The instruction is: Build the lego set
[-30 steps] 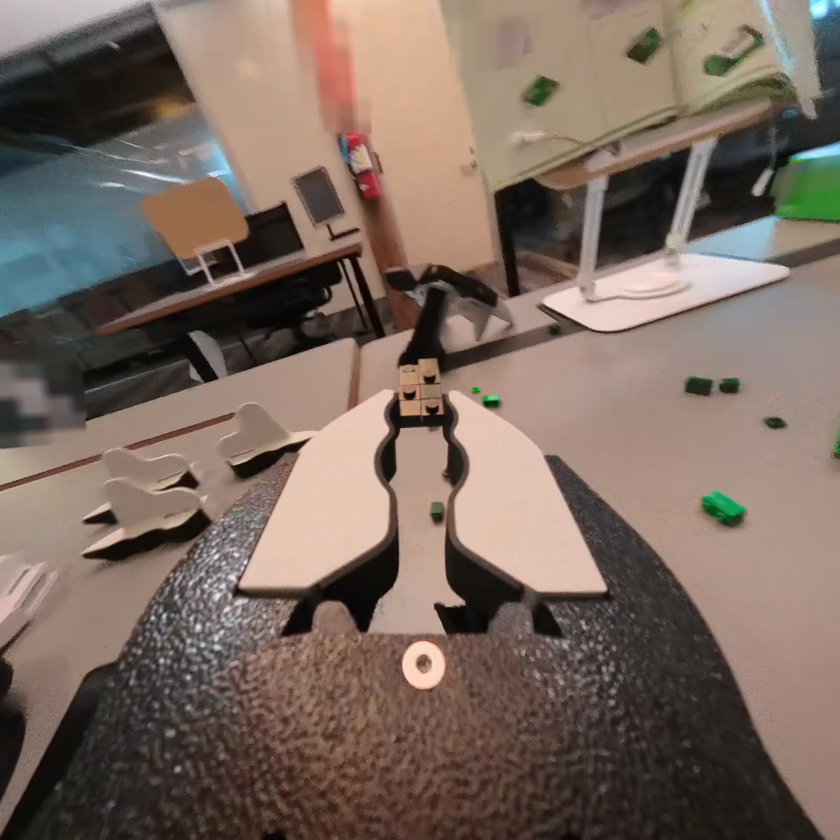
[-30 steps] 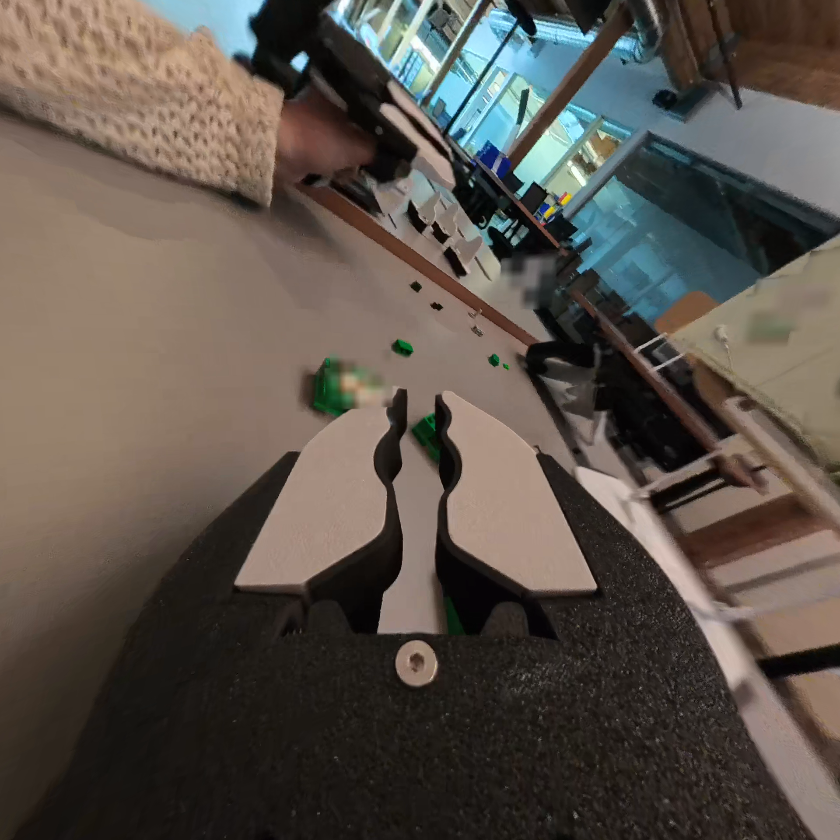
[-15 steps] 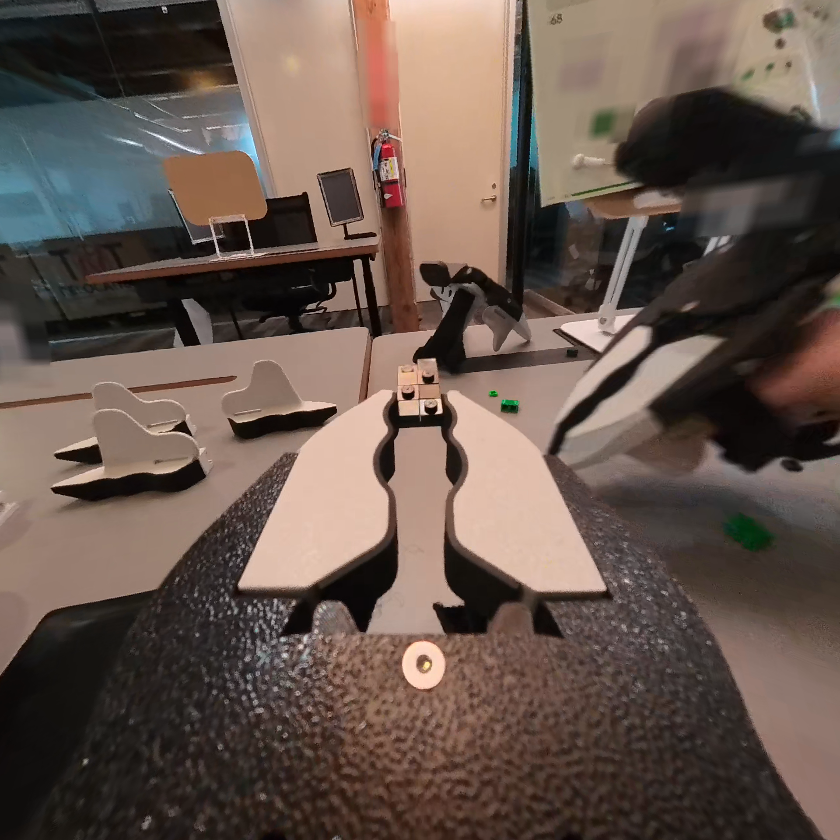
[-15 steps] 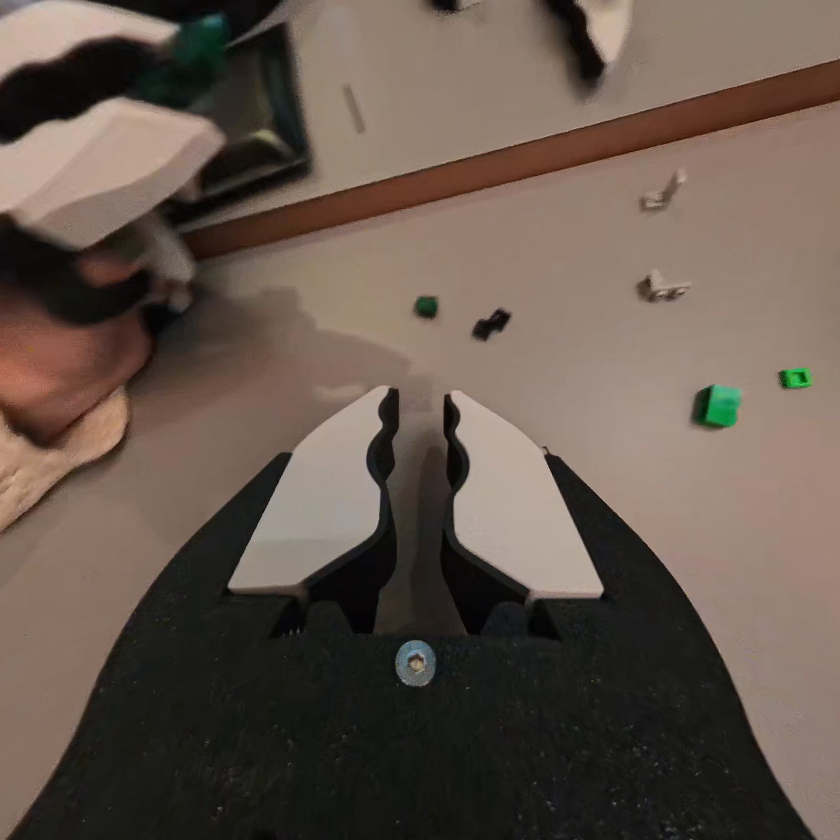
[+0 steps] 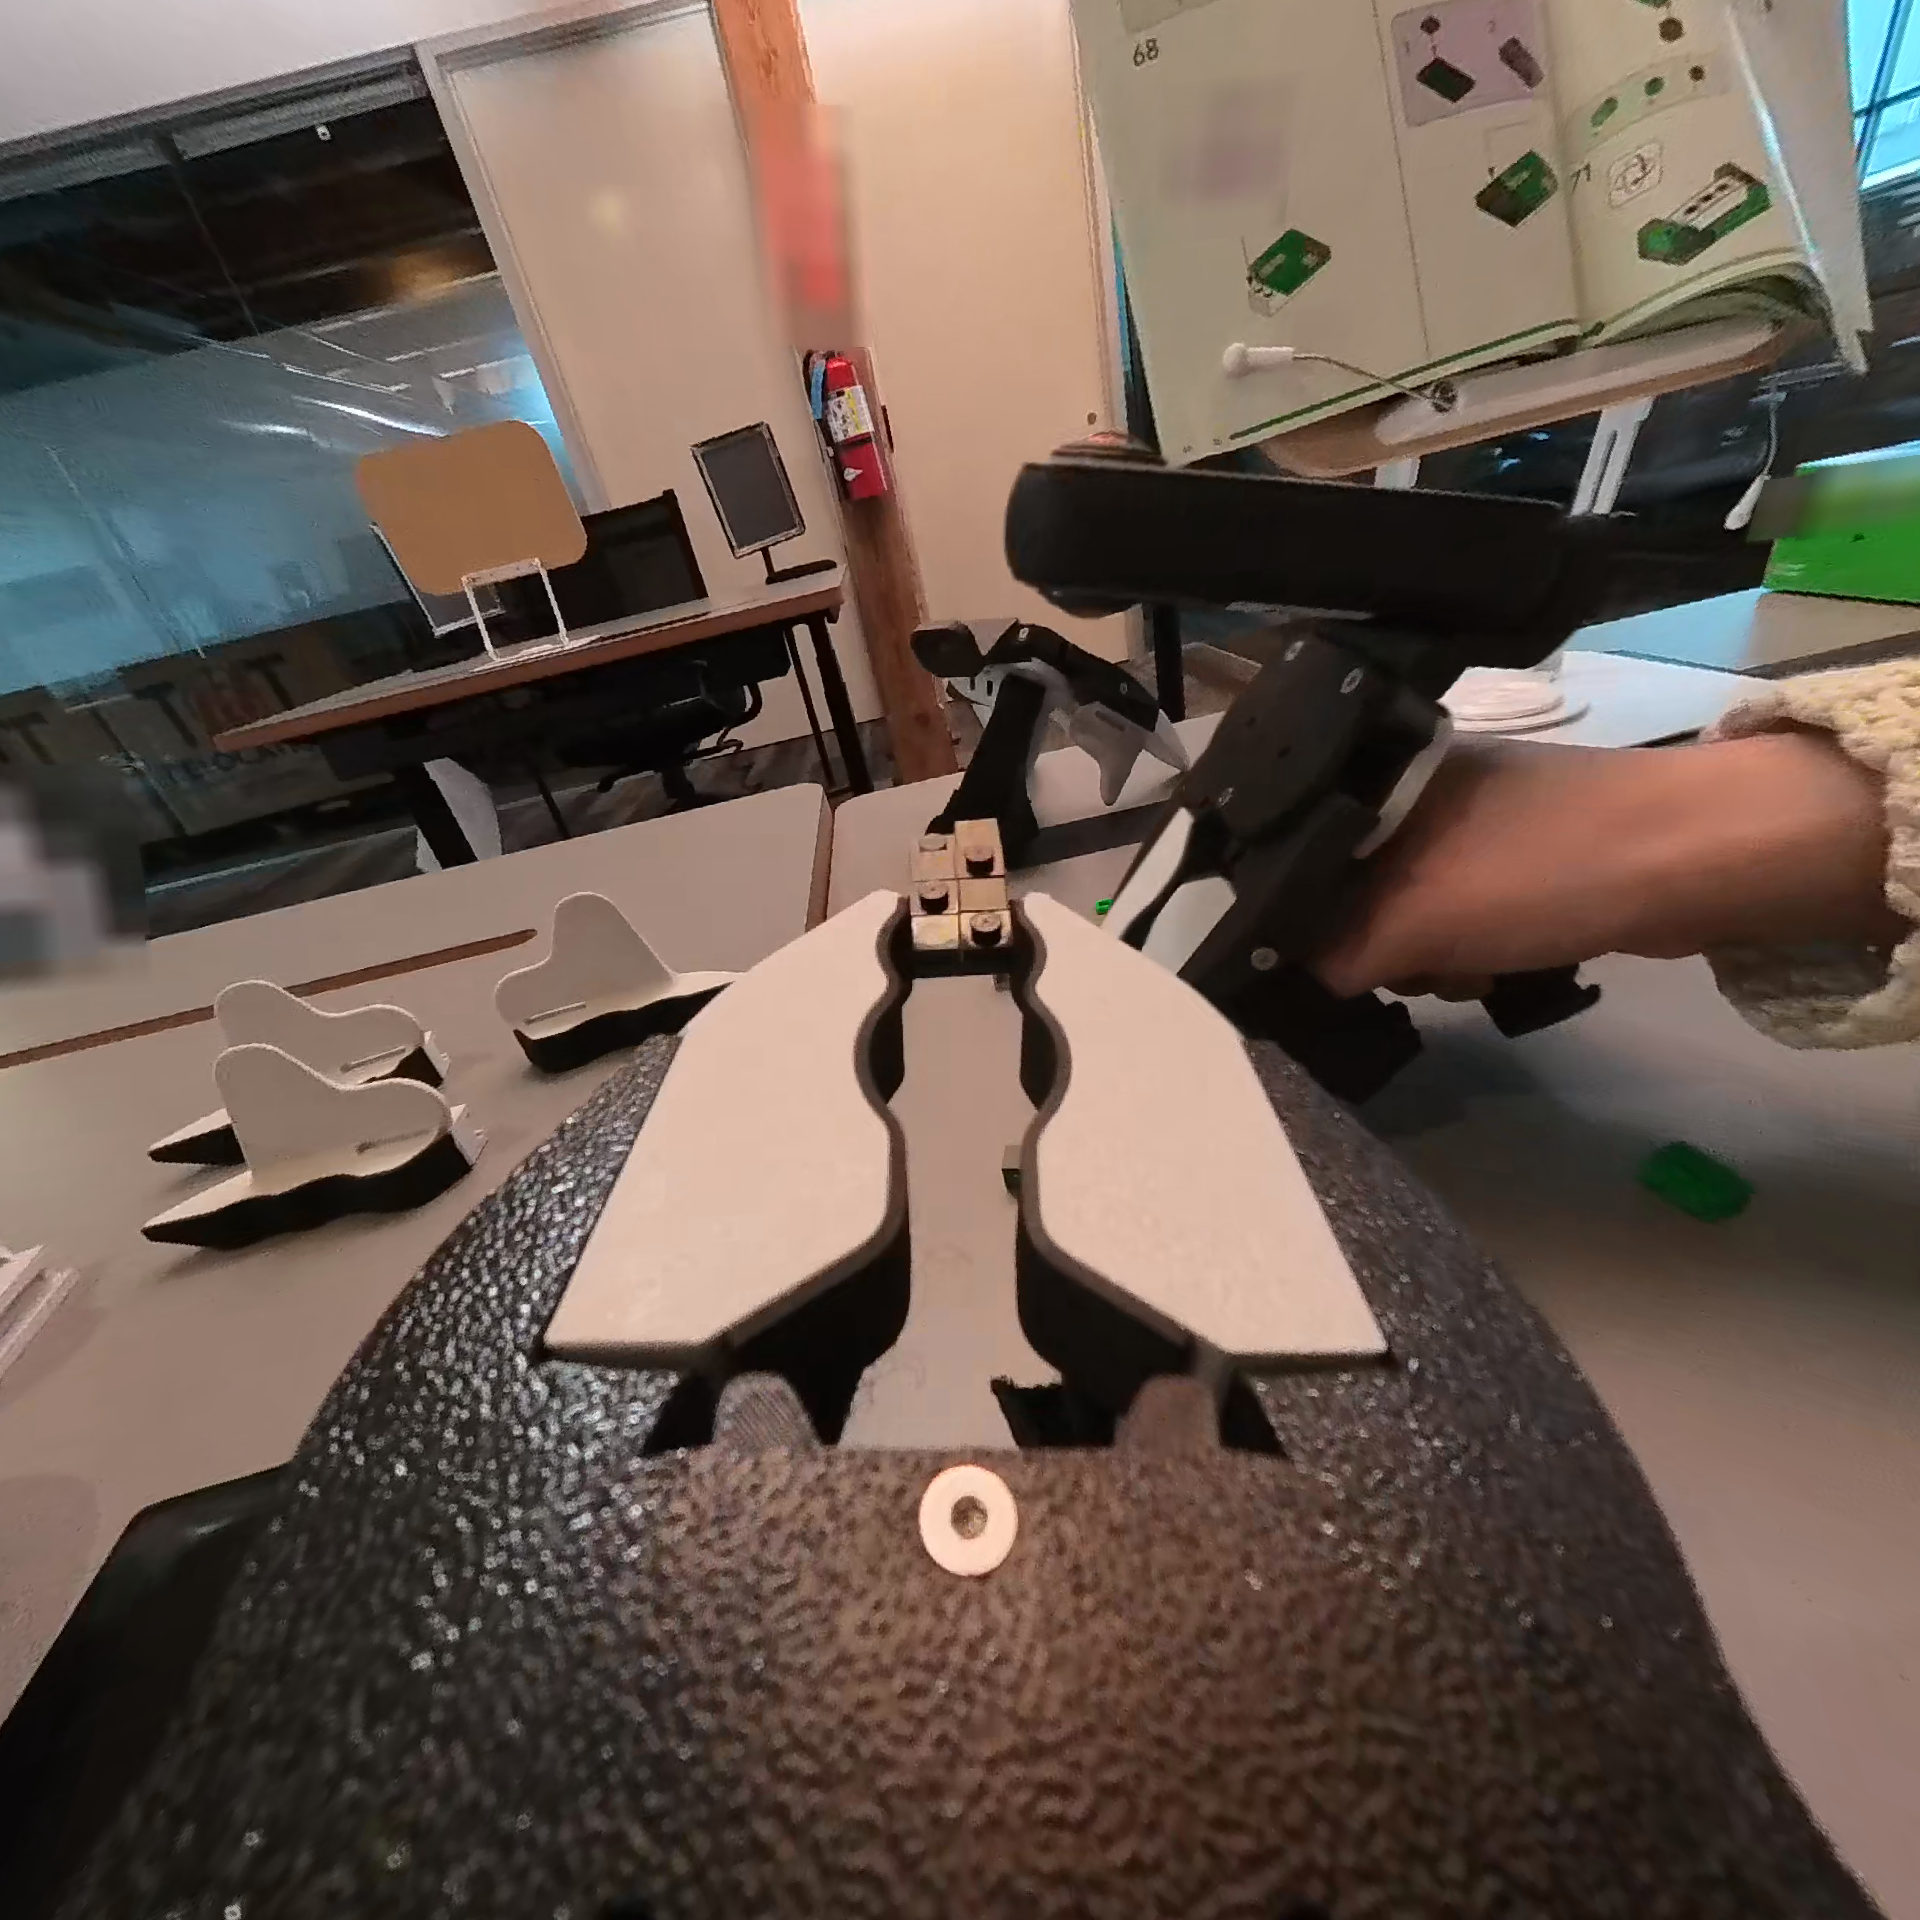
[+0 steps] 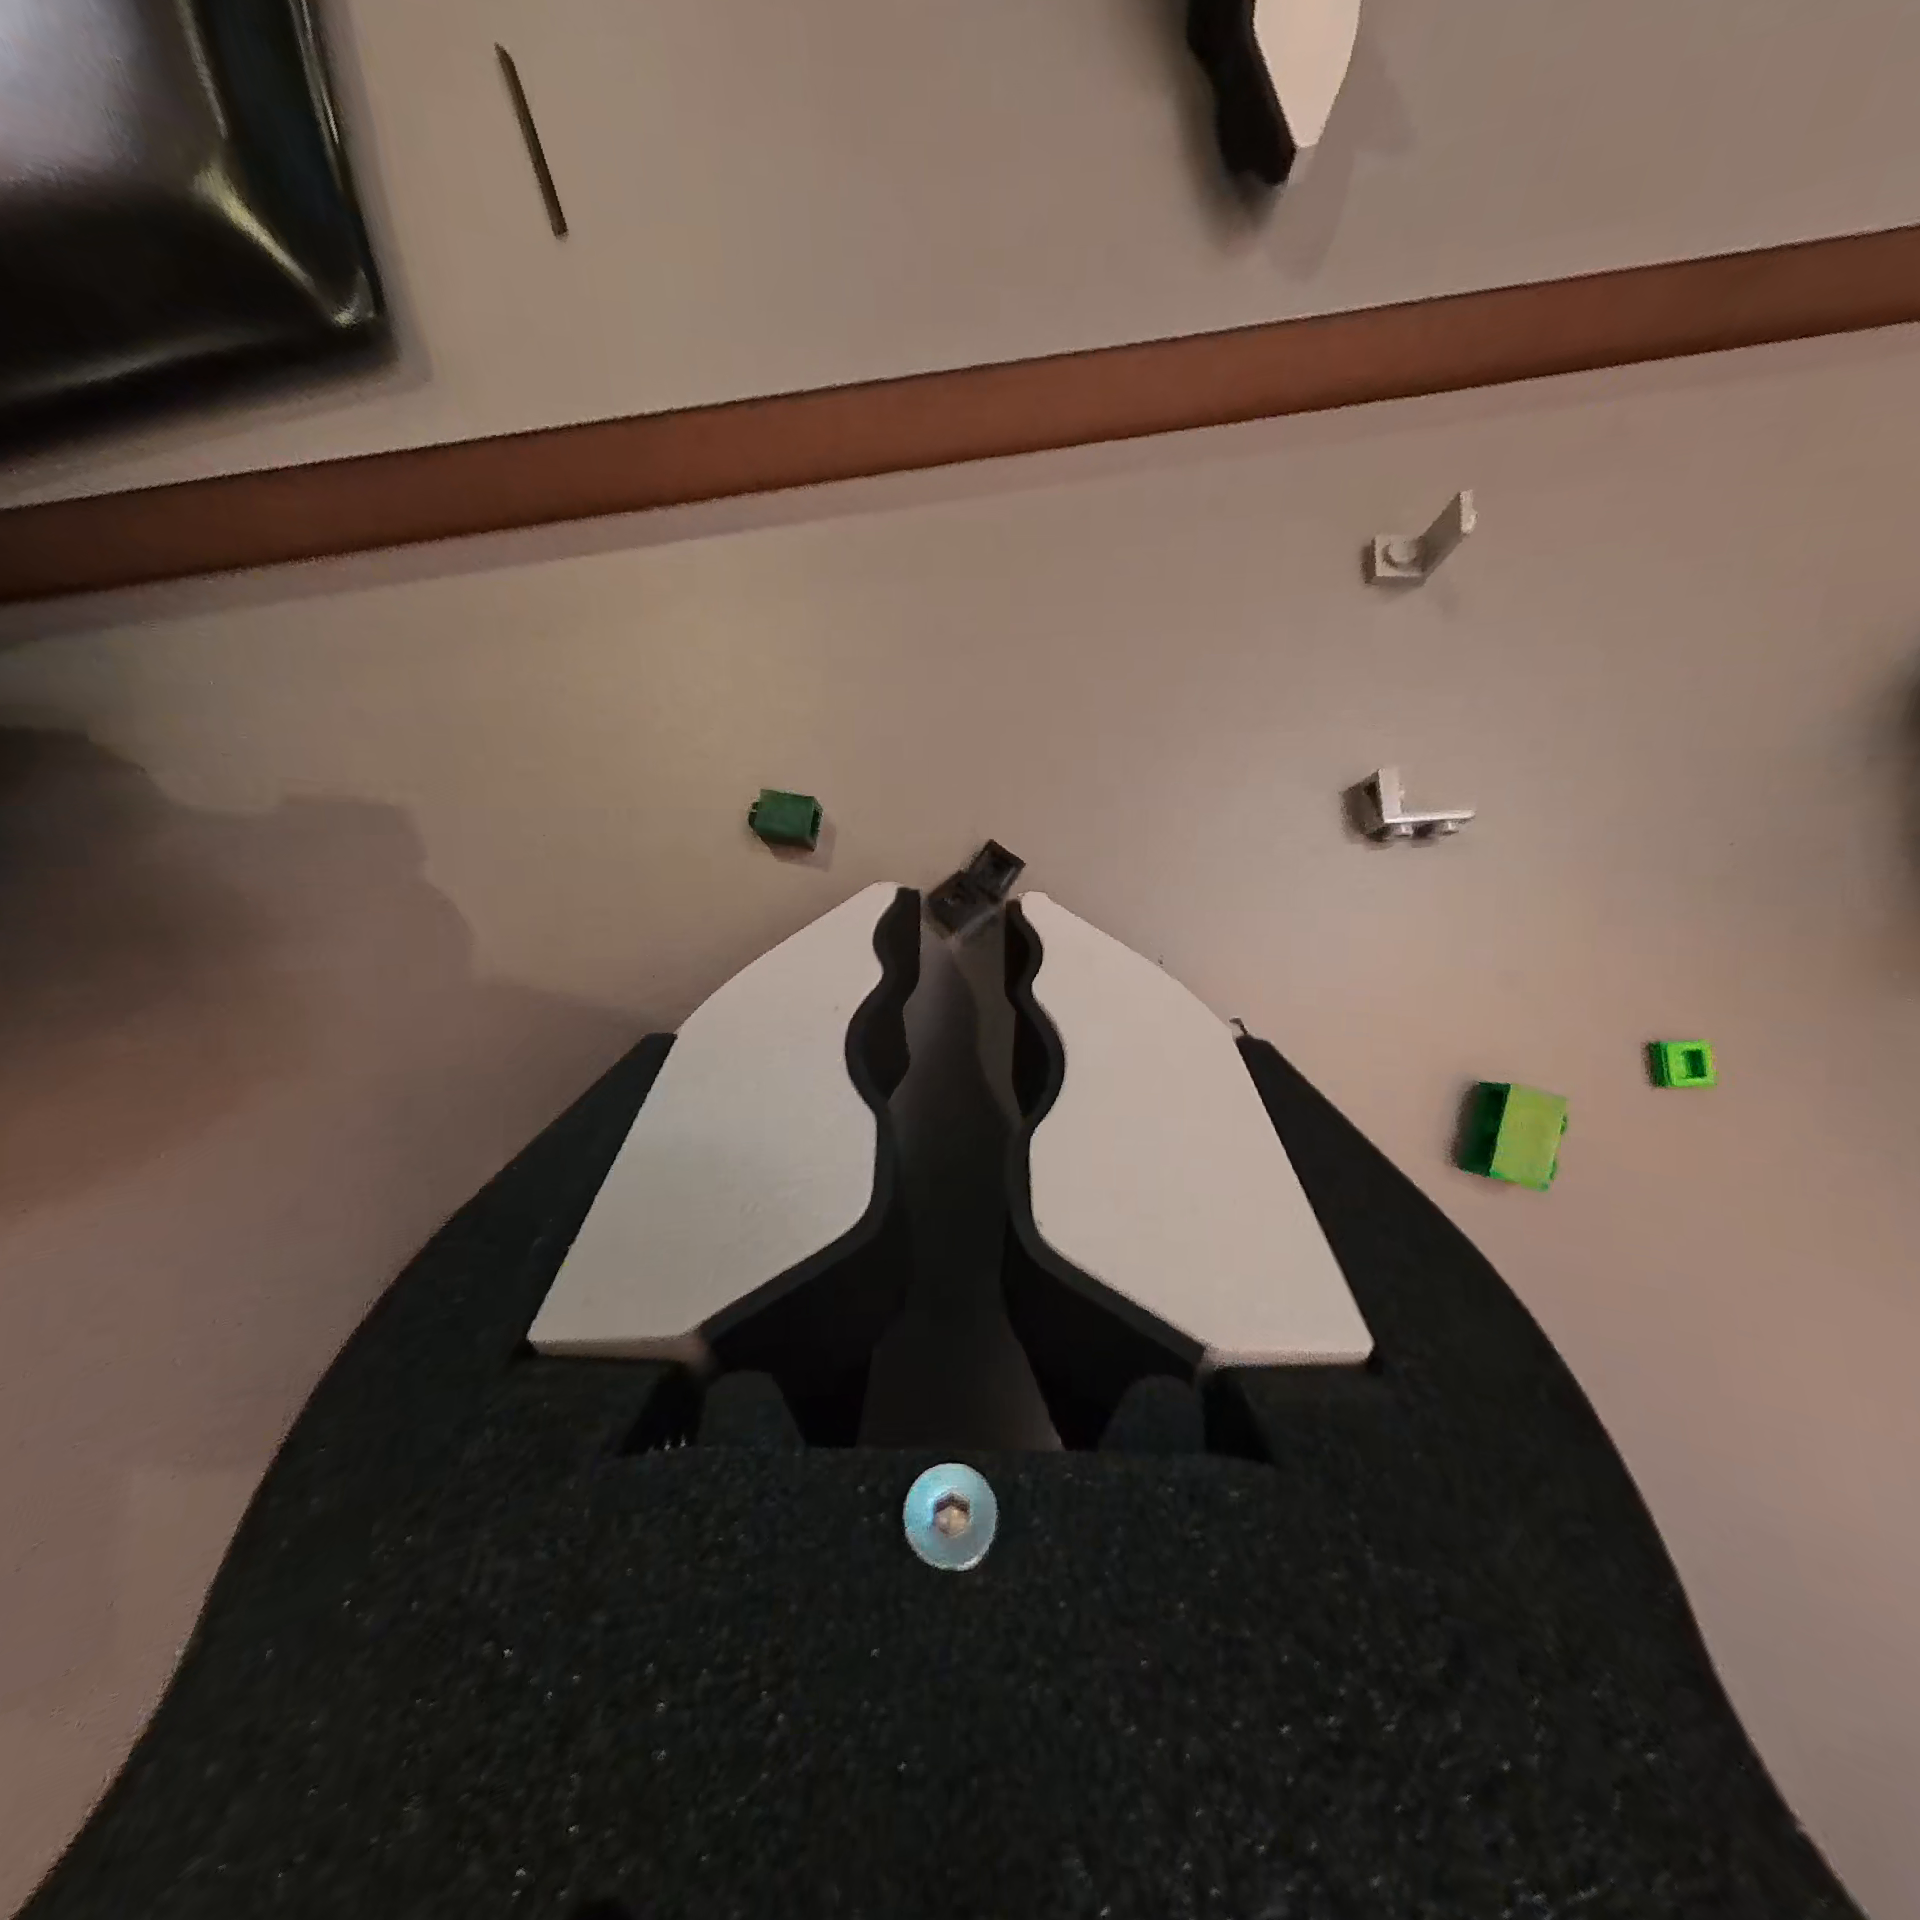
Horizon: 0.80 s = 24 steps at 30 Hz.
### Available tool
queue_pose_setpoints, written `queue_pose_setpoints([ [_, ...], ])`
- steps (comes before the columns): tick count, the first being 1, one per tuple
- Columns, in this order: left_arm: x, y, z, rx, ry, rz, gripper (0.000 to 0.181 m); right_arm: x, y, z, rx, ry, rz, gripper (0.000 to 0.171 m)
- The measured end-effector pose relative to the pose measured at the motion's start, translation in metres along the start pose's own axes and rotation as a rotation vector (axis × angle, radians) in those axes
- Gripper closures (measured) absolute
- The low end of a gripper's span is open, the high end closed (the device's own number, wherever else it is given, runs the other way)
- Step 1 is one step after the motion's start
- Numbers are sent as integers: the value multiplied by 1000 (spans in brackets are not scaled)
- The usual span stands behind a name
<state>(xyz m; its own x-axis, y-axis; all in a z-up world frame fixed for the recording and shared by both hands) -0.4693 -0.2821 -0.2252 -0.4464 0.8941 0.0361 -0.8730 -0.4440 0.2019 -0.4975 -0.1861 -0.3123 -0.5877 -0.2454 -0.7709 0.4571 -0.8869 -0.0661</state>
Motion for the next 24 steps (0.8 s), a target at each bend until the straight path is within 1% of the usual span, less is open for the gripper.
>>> queue_pose_setpoints([
  [6, -1, 2, 1, -22, -9, -1, 164, 3, 0, 3, -54, 11, -21, 162],
  [9, -1, 0, 1, -17, -5, -11, 164, -6, -1, 3, -144, -40, -64, 162],
  [12, 1, -6, 4, -22, -11, -49, 164, -36, 7, 1, -219, -157, -61, 162],
  [15, 4, -21, 8, -6, -9, -113, 164, -82, 21, -16, -295, -269, -46, 162],
  [16, 6, -29, 10, 1, -11, -148, 164, -99, 26, -24, -326, -307, -55, 162],
  [18, 7, -59, 20, 20, -54, -296, 165, -137, 39, -41, -402, -399, -76, 162],
  [21, 2, -128, 33, 130, -94, -586, 164, -189, 63, -76, -509, -485, -130, 162],
  [24, -10, -192, 34, 269, -79, -804, 164, -225, 85, -114, -544, -492, -193, 162],
])
Point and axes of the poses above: each gripper's, where its closed fingertips meet, x out along the fingers, z out of its top, y = z × x across the jaws, the point moved 3 cm from there along -x, back along the fingers, and after that the axes turned 6 degrees about -z, right-handed, at the moved point
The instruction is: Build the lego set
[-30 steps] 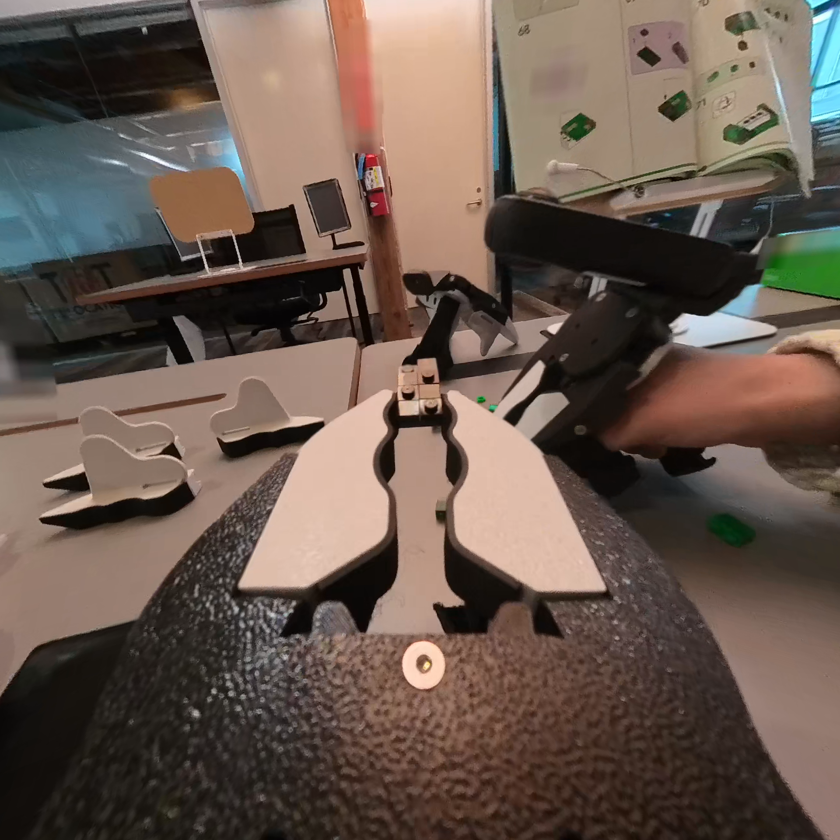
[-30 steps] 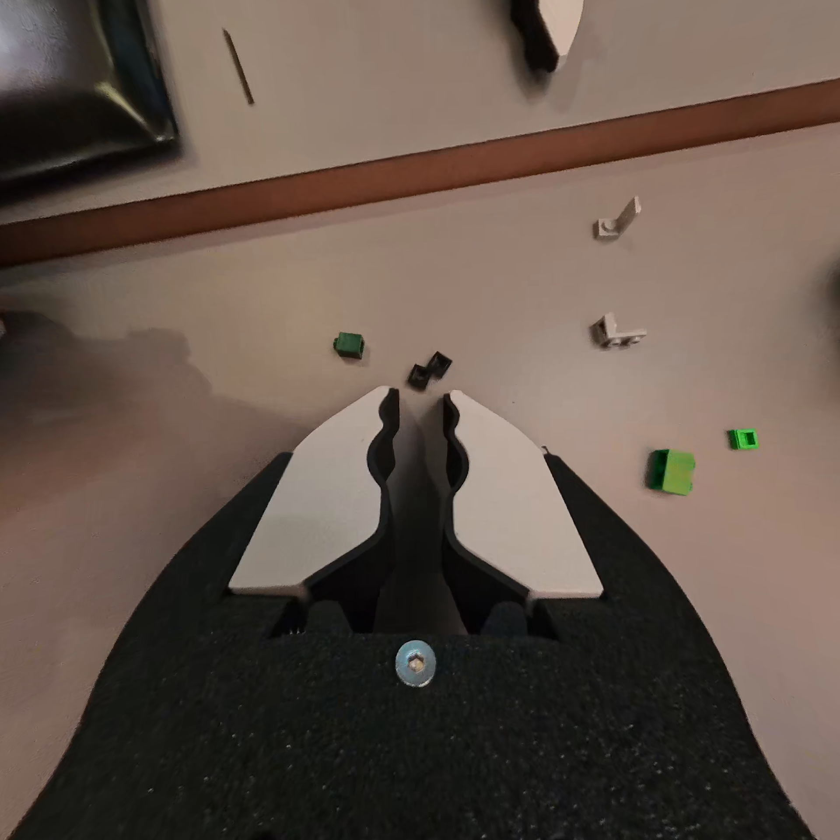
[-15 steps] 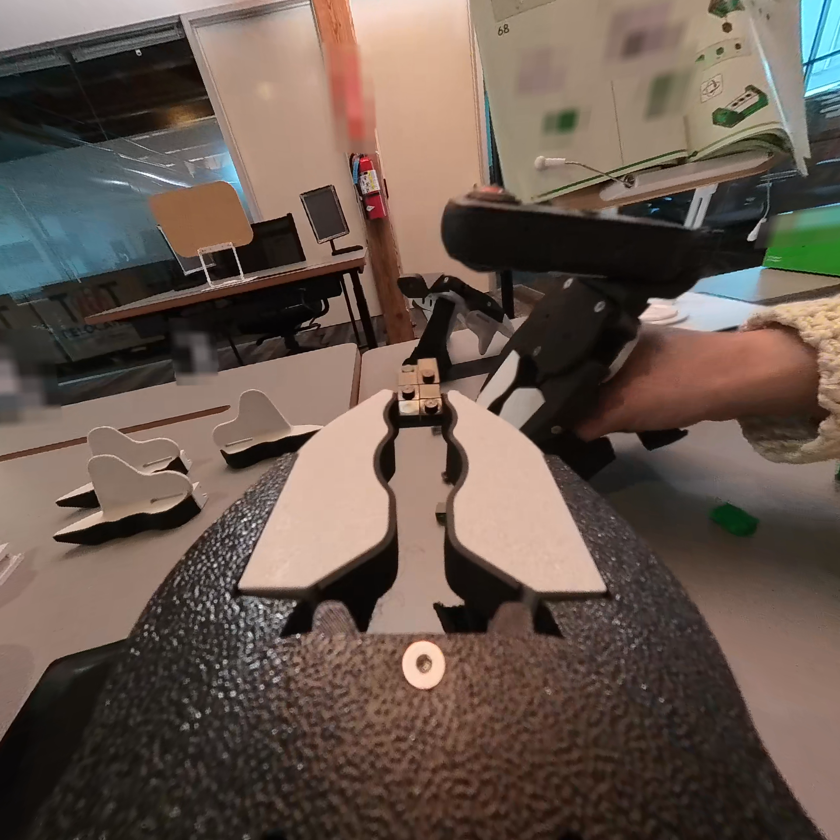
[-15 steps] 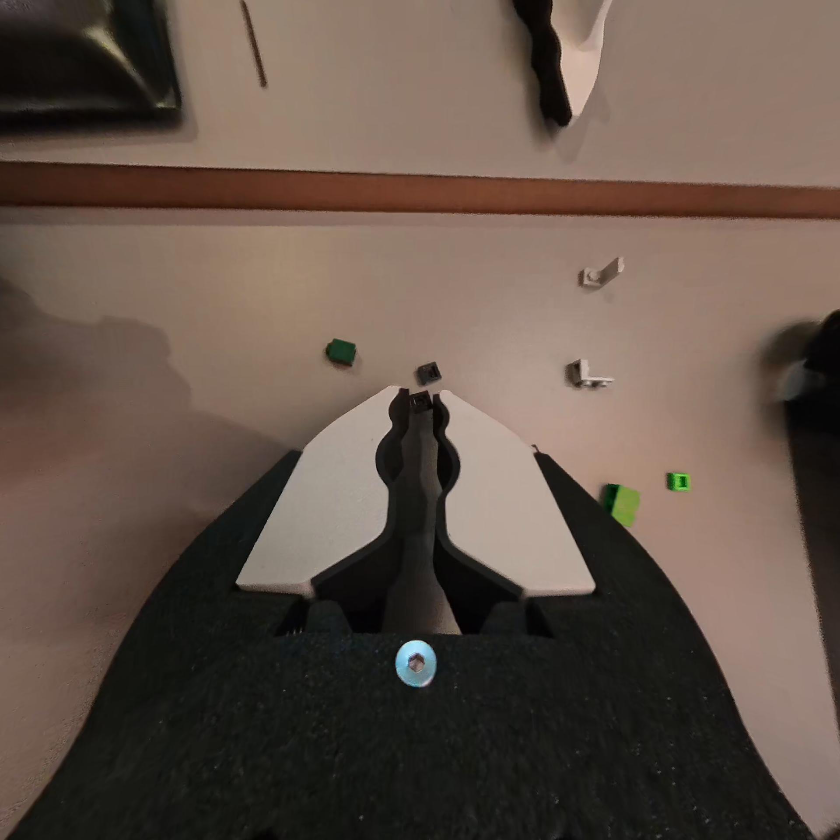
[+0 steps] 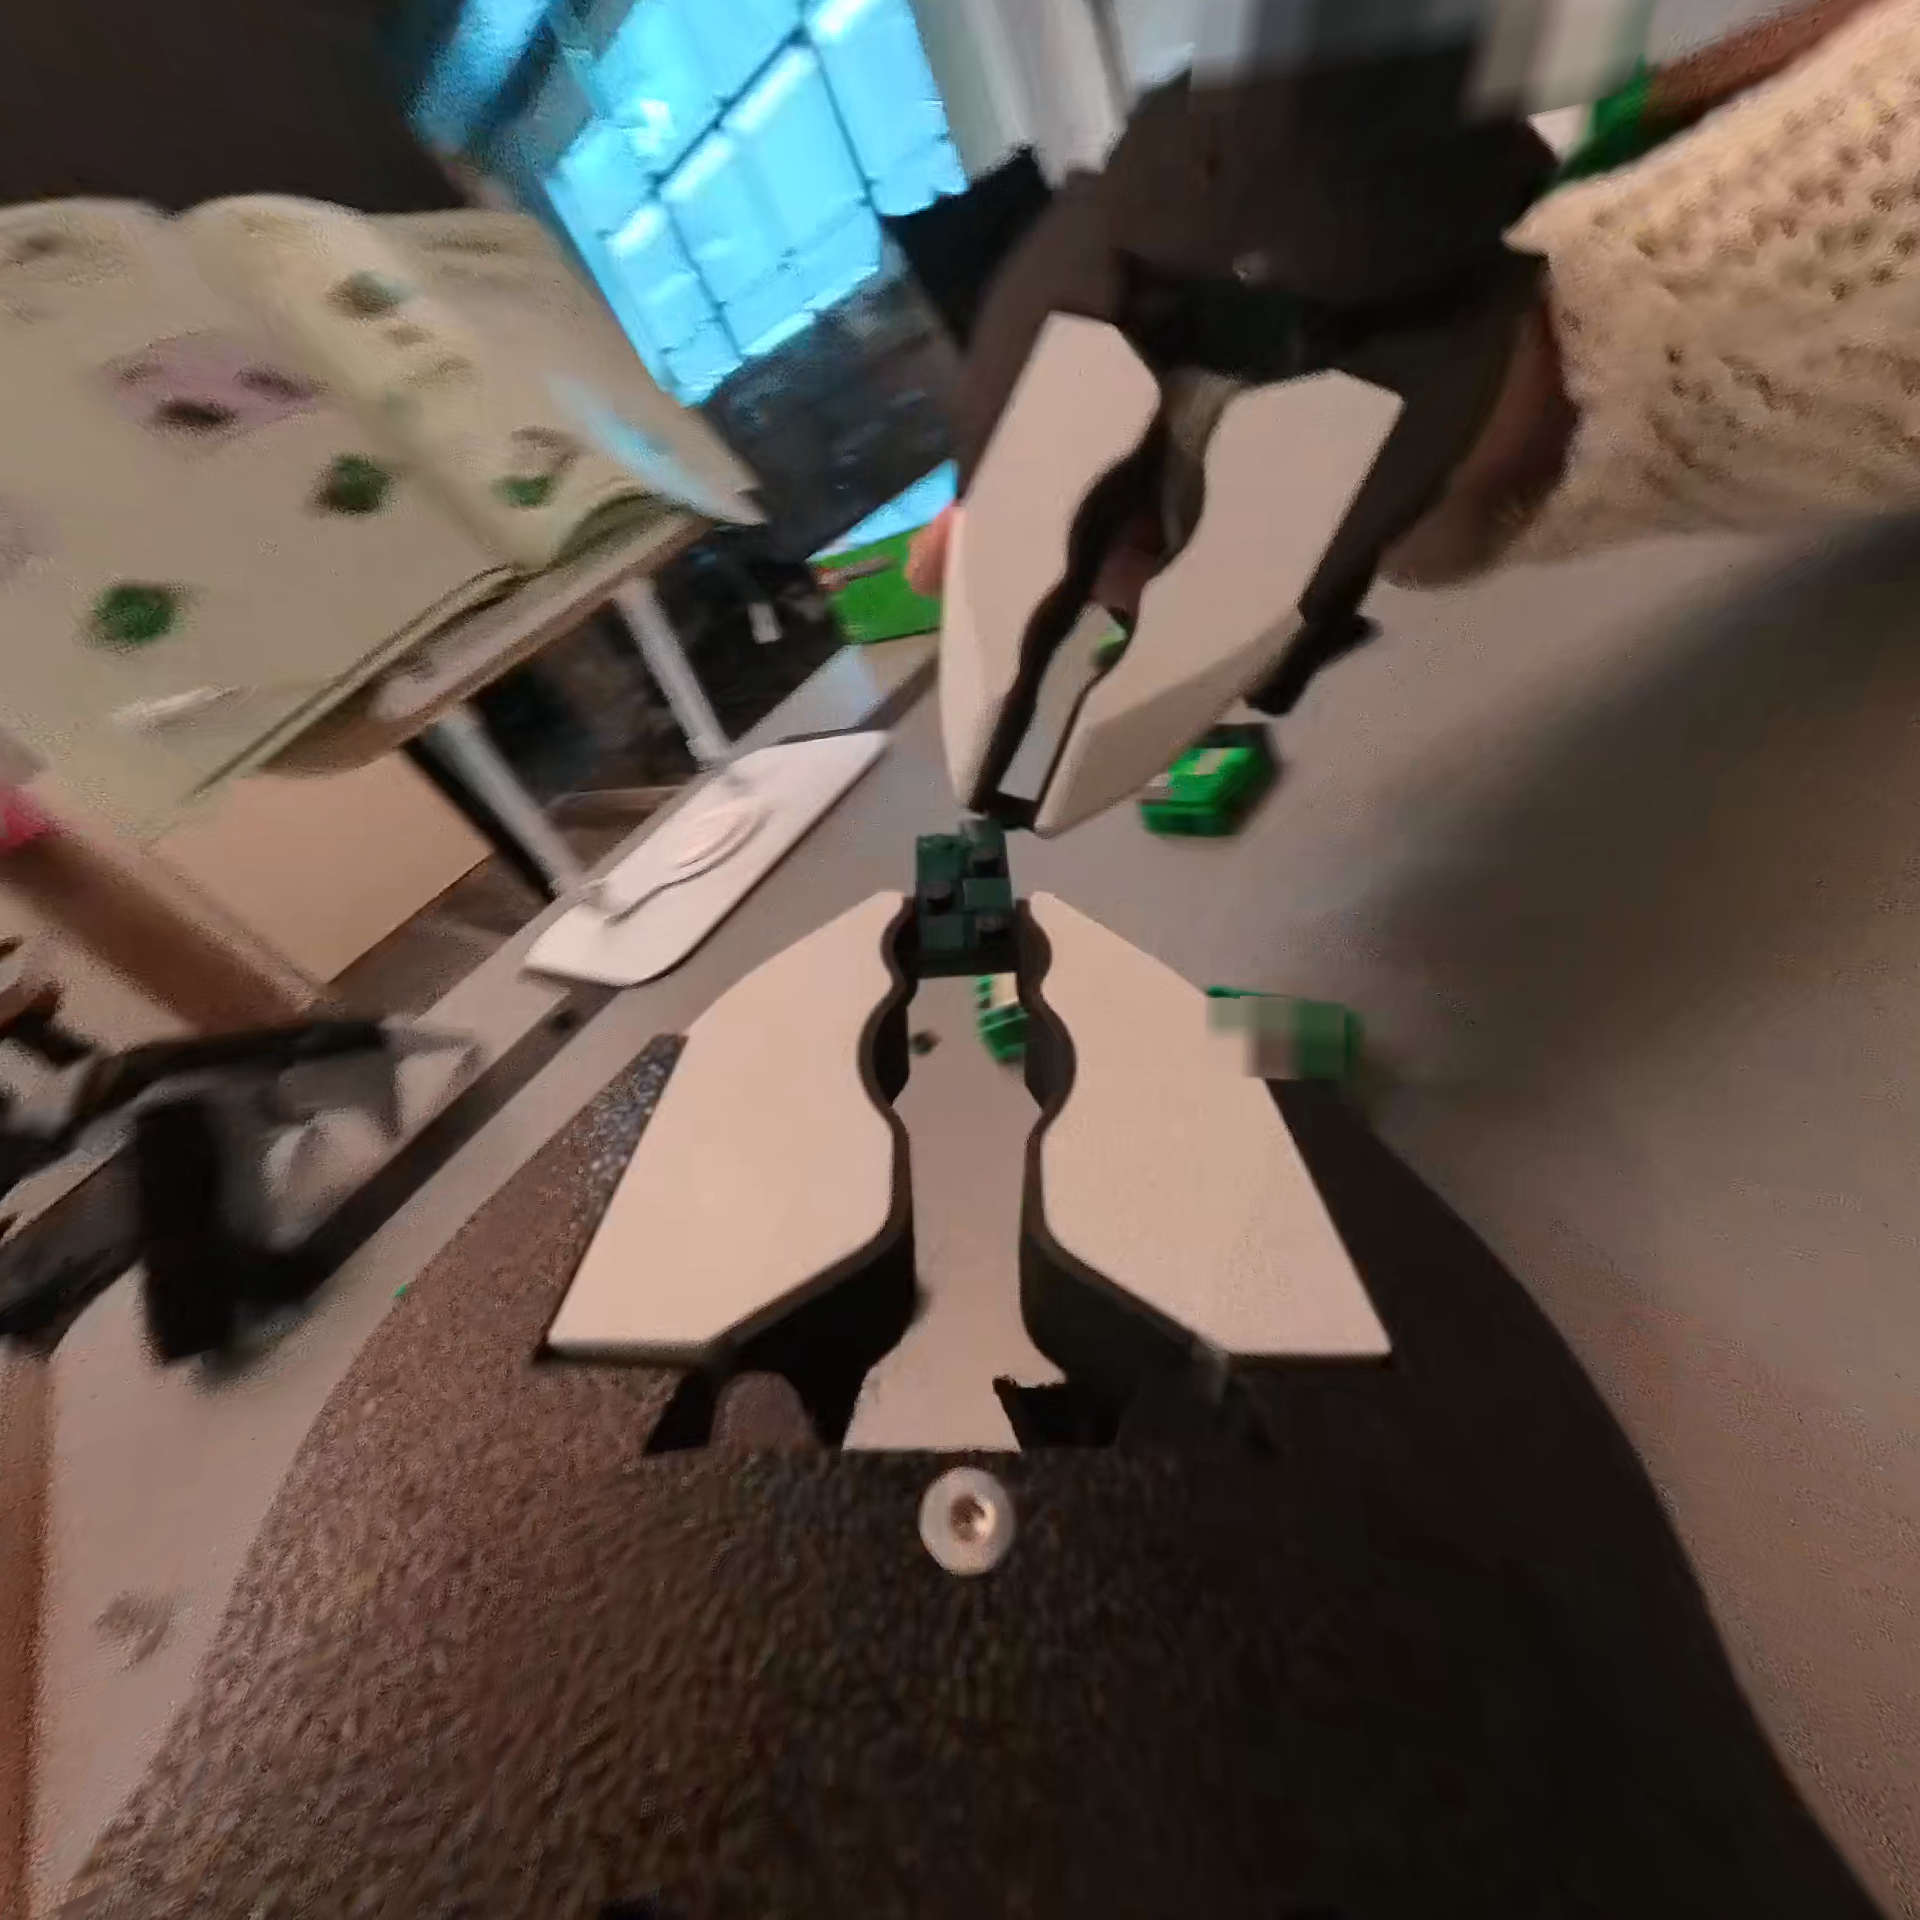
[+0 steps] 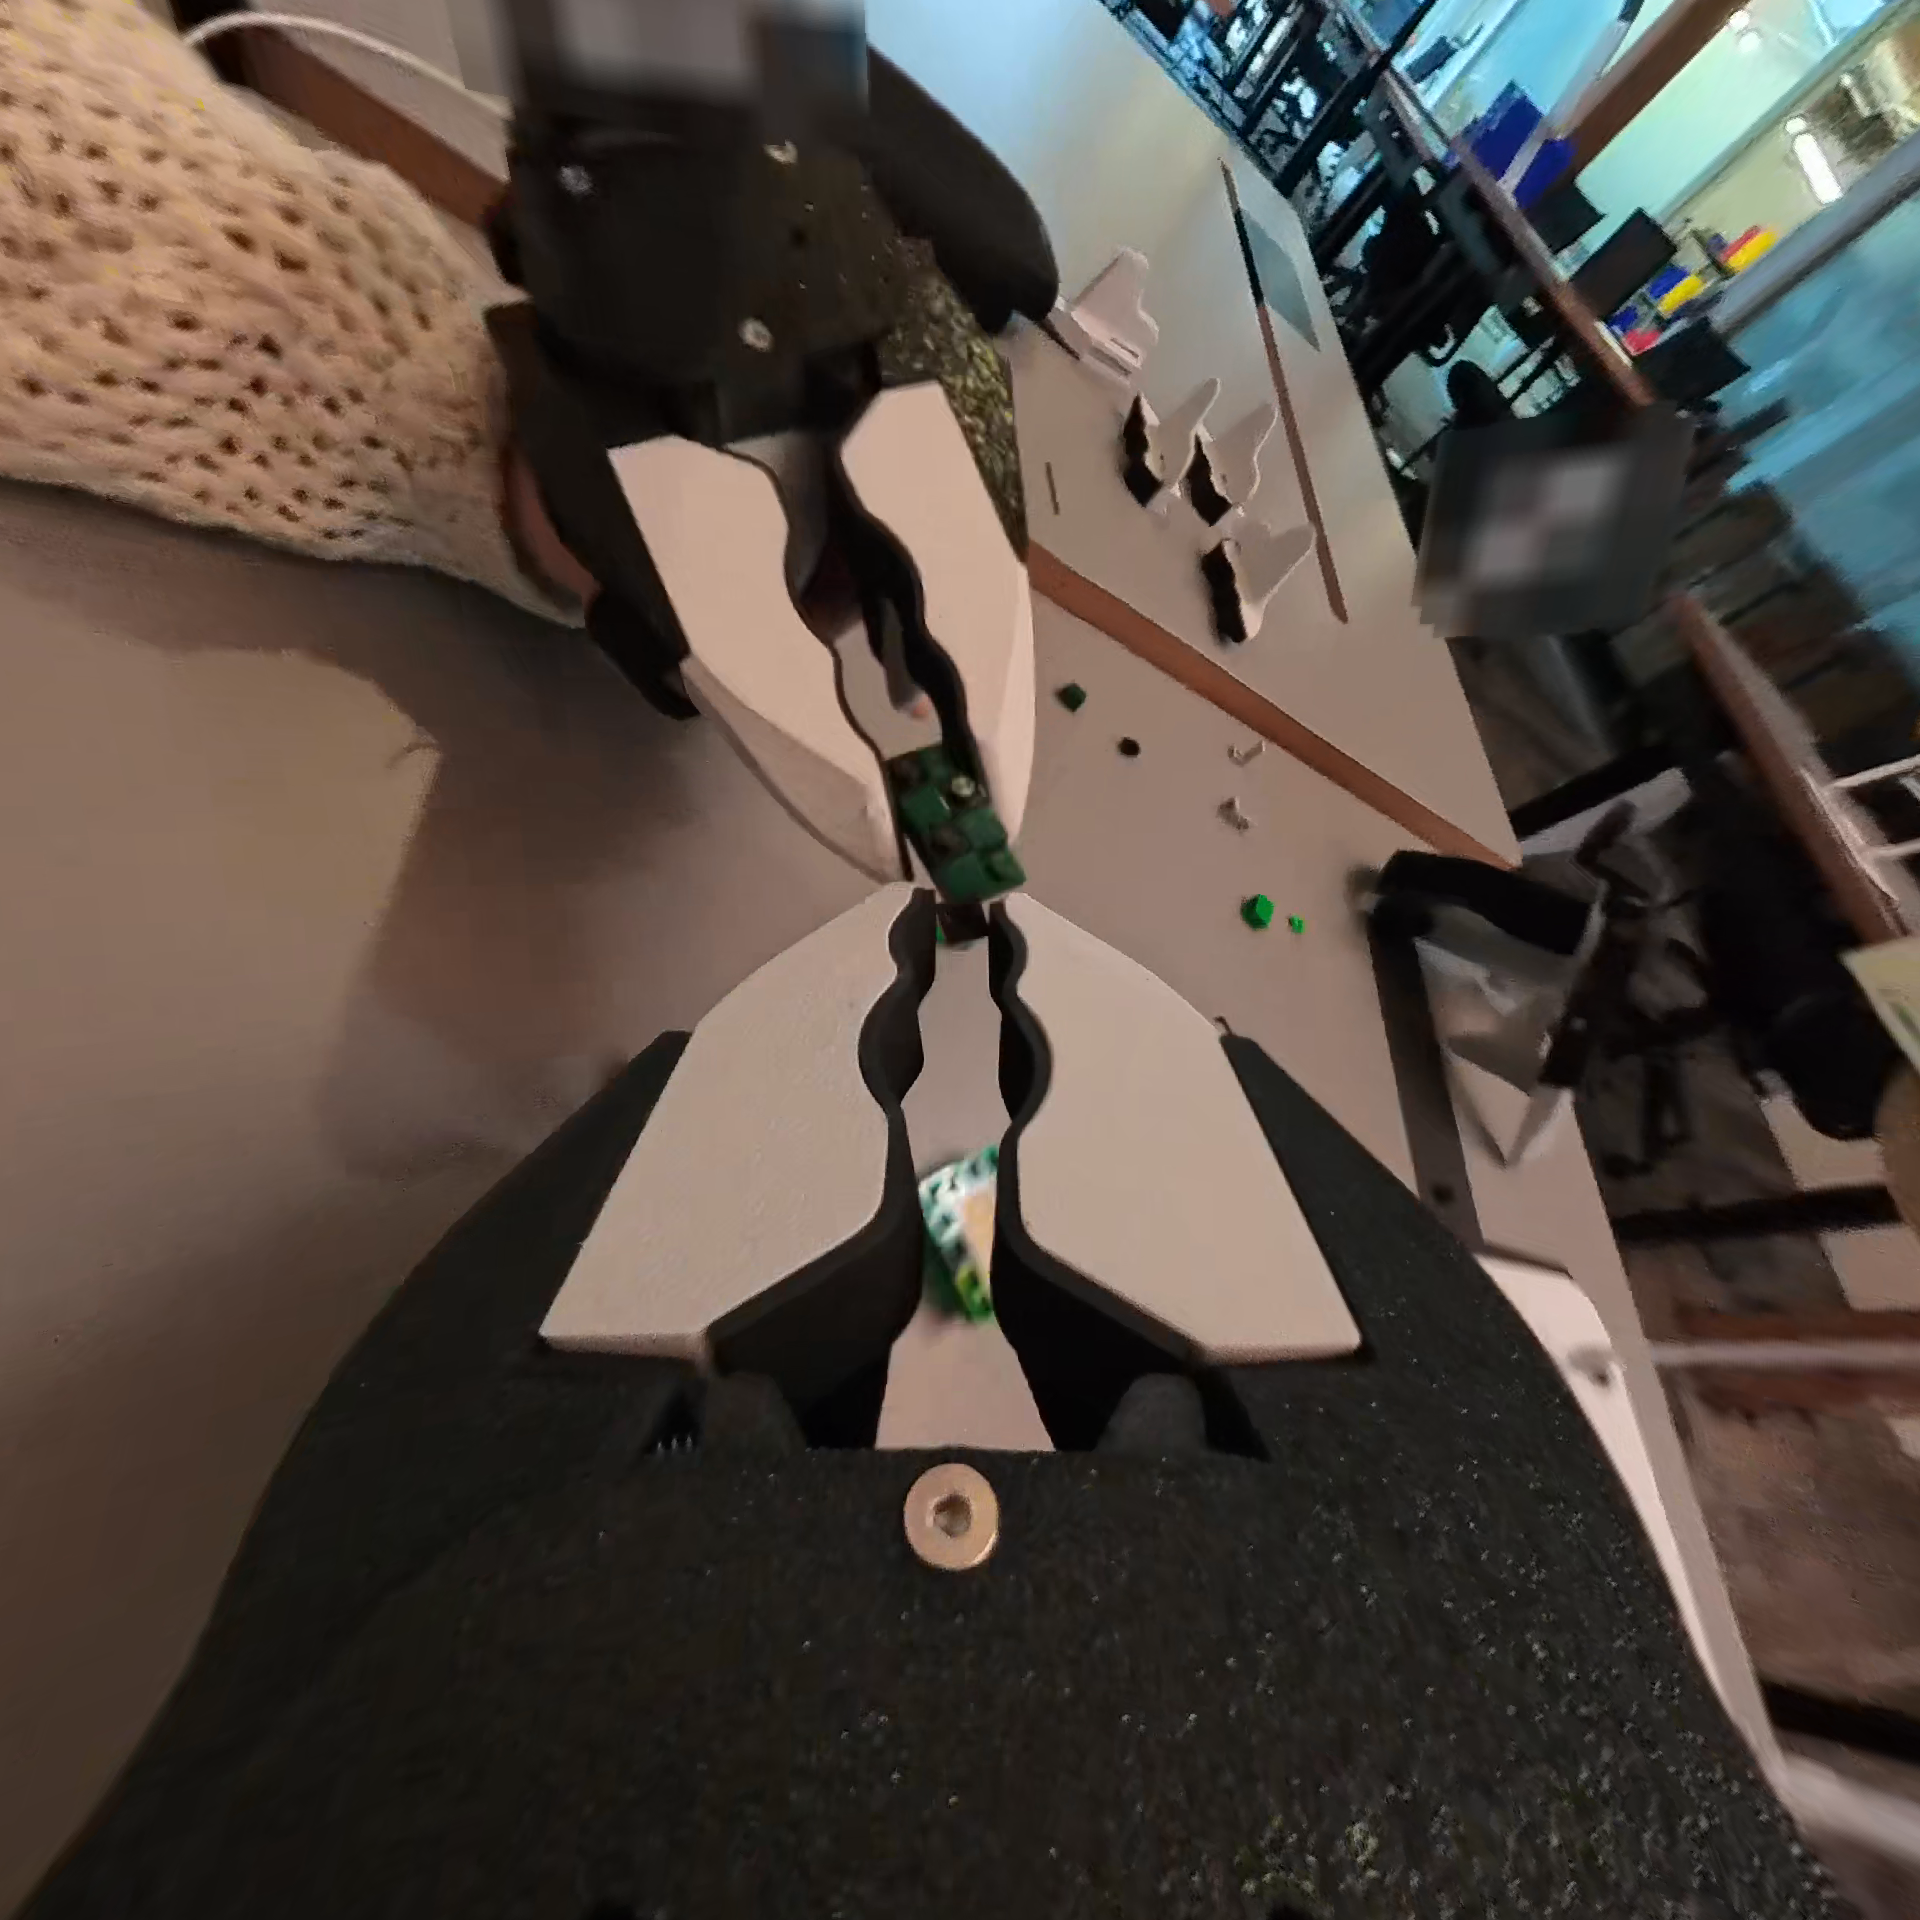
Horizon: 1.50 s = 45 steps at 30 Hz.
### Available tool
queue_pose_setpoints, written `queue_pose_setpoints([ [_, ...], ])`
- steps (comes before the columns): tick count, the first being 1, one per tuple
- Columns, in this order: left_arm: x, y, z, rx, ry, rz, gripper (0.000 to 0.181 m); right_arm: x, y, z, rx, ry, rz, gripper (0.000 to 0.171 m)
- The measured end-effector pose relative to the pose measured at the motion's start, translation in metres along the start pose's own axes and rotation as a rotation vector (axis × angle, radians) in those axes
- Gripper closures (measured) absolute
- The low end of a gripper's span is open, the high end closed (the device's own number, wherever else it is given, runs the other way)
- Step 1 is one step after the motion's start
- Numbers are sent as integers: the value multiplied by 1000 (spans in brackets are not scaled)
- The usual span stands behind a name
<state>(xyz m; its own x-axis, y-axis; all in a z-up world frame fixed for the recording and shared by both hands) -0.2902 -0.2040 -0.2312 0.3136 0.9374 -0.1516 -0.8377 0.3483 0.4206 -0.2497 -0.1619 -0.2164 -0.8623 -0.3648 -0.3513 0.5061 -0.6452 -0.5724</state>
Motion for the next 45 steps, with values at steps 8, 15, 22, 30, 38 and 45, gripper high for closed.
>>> queue_pose_setpoints([
  [8, 36, -75, 19, 112, -3, -274, 164, -67, 56, -18, 37, 150, -49, 163],
  [15, 34, -86, 25, 111, -49, -327, 164, -72, 68, -29, 48, 216, -51, 163],
  [22, 36, -88, 21, 98, -20, -348, 164, -70, 72, -24, 51, 198, -31, 163],
  [30, 38, -87, 14, -7, 8, -399, 164, -84, 85, -58, 144, 390, 127, 163],
  [38, 43, -105, 6, 39, 80, -486, 164, -91, 94, -60, 229, 386, 205, 142],
  [45, 44, -100, 1, 25, 114, -460, 164, -90, 95, -82, 339, 468, 108, 151],
])
Point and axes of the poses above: each gripper's, where its closed fingertips meet, x out along the fingers, z out of its top, y = z × x across the jaws, the point moved 3 cm from there along -x, back along the fingers, and after that the axes turned 6 degrees about -z, right-handed, at the moved point
